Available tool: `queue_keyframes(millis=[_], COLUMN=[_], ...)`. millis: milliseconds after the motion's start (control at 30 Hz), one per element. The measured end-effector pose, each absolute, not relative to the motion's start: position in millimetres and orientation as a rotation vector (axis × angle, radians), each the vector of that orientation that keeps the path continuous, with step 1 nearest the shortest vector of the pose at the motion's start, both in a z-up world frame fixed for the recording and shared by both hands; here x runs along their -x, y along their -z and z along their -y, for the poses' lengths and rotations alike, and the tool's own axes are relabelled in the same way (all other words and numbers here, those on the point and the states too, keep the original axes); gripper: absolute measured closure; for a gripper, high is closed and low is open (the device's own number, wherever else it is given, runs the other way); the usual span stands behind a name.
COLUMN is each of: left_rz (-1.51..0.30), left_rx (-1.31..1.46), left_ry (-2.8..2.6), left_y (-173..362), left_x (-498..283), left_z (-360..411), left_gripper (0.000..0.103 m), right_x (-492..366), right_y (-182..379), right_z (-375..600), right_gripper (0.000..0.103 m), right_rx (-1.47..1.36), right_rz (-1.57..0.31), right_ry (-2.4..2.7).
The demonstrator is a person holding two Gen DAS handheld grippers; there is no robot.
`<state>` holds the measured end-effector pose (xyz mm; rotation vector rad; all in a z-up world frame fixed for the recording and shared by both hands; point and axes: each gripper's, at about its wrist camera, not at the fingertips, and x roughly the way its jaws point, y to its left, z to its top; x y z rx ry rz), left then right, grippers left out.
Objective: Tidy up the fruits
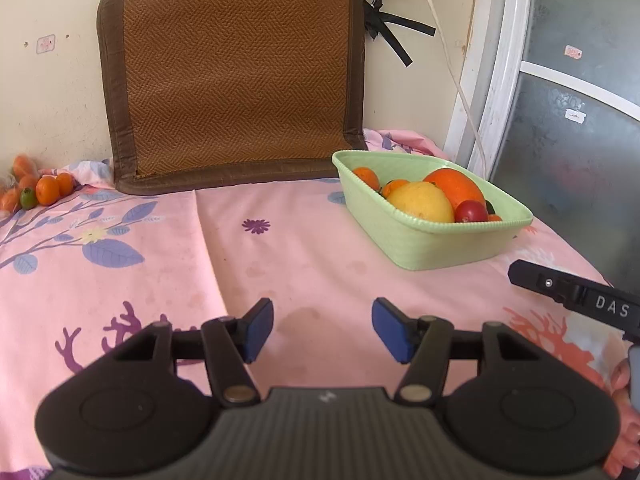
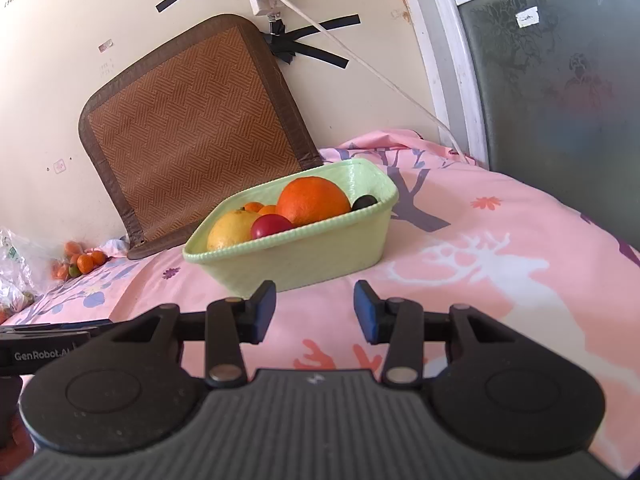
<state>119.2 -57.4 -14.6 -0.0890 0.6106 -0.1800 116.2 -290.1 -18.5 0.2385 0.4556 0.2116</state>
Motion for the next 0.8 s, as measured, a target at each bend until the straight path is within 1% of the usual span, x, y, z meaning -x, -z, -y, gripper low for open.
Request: queue_keyframes(millis=[800], left_rz=[-0.606], left_rx=[0.080], left_ry=[0.178], left_y=[15.1], left_x=[-119.3], left_z=[59.3], left_gripper=[0.045], right_x=[-117.4], right_y=[18.6], right_z=[290.3], right_gripper=[0.057], right_rx=[-0.246], right_rz=[-0.462], right_ry=[-0.210])
